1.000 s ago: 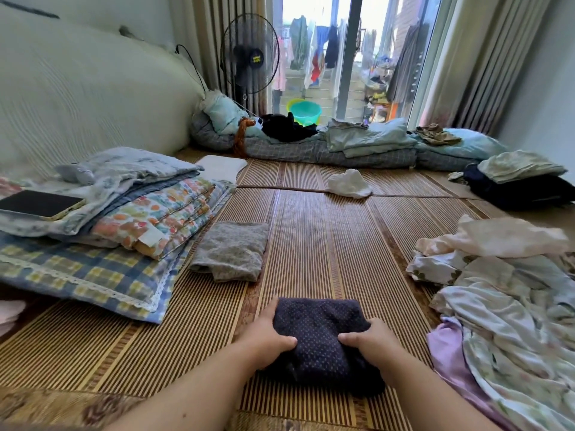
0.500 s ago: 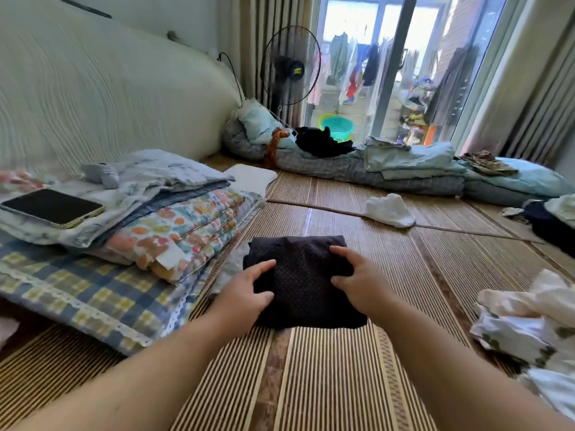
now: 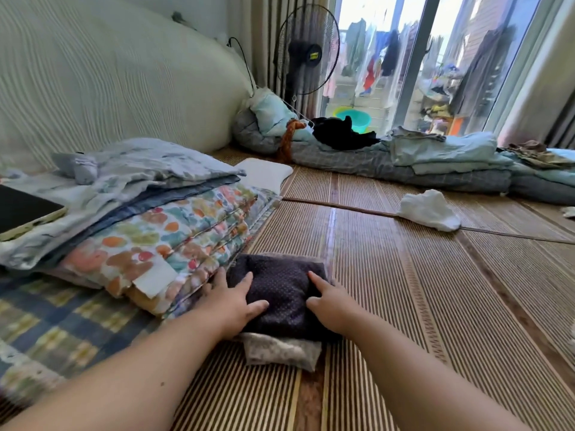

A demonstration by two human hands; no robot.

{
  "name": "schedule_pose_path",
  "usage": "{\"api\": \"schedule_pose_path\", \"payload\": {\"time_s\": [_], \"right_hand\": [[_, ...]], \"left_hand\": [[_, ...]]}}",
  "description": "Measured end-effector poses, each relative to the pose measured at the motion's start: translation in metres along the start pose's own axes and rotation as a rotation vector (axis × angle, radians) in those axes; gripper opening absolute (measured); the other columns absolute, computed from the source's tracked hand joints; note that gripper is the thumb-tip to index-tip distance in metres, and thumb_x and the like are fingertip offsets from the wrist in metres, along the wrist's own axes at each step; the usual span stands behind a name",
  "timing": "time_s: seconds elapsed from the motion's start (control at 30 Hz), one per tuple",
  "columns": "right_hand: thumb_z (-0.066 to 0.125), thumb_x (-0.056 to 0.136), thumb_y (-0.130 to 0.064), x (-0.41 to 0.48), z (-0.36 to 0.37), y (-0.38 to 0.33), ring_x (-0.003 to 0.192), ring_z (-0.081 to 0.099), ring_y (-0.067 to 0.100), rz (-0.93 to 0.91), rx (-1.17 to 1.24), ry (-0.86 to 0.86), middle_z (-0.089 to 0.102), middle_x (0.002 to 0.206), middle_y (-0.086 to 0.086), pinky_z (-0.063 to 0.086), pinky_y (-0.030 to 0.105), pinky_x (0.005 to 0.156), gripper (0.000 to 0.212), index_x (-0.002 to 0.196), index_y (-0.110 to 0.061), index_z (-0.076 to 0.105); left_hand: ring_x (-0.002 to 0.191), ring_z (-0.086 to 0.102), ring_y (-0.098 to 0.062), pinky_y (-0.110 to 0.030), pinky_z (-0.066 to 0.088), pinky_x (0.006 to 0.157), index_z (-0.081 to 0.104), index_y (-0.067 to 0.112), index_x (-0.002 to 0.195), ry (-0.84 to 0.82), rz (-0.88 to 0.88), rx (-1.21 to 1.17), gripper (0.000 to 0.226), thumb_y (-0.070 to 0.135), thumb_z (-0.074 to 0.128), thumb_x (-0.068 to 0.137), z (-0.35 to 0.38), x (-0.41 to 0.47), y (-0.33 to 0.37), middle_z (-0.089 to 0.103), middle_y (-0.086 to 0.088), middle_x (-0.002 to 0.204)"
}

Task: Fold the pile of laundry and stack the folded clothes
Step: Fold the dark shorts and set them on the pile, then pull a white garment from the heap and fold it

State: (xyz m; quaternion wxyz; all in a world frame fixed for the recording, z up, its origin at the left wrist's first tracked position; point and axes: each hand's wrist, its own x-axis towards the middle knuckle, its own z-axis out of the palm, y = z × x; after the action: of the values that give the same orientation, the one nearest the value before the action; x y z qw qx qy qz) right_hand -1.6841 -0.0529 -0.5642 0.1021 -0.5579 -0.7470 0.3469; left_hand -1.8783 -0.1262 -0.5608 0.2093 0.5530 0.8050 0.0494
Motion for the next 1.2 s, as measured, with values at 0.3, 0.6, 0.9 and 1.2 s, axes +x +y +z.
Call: {"api": "schedule_pose_path", "payload": {"time_s": [0.3,0.6,0.9,1.2], "right_hand": [[0.059,0.087,-0.051,-0.118,-0.036,0.012,0.149,0.005,0.024,-0.115,-0.143,0.241,-0.004,0.162,-0.004,0.018,0.048,0.119,0.076,0.148,-0.048,0.014],[0.060,0.086,-0.049,-0.334,-0.099,0.103,0.148,0.007,0.020,-0.014,-0.383,0.336,0.002,0.162,-0.002,0.014,0.045,0.119,0.077,0.149,-0.045,0.017],[0.058,0.083,-0.048,-0.461,-0.139,0.232,0.139,0.031,0.019,0.271,-0.325,0.473,0.027,0.154,-0.006,0.032,0.041,0.111,0.069,0.145,-0.044,0.027],[0.050,0.083,-0.042,-0.414,-0.165,0.288,0.127,0.043,0.030,0.571,-0.330,0.379,0.048,0.136,0.004,0.040,0.042,0.104,0.049,0.132,-0.035,0.051]], "left_hand": [[0.146,-0.004,-0.029,-0.051,0.009,0.117,0.012,0.044,0.149,0.278,0.281,0.143,0.069,0.063,0.041,0.089,0.006,-0.088,0.056,-0.007,-0.003,0.161],[0.148,0.001,-0.020,-0.051,0.010,0.119,0.018,0.047,0.147,0.119,0.731,0.065,0.067,0.055,0.050,0.089,0.081,-0.265,0.203,0.006,0.008,0.161],[0.146,0.007,-0.022,-0.047,0.014,0.118,0.016,0.044,0.148,-0.038,0.936,0.253,0.075,0.053,0.056,0.085,0.150,-0.345,0.315,0.008,0.006,0.160],[0.143,0.017,-0.026,-0.045,0.023,0.116,0.029,0.039,0.146,-0.334,0.925,0.347,0.068,0.050,0.057,0.084,0.186,-0.336,0.351,0.020,0.004,0.156]]}}
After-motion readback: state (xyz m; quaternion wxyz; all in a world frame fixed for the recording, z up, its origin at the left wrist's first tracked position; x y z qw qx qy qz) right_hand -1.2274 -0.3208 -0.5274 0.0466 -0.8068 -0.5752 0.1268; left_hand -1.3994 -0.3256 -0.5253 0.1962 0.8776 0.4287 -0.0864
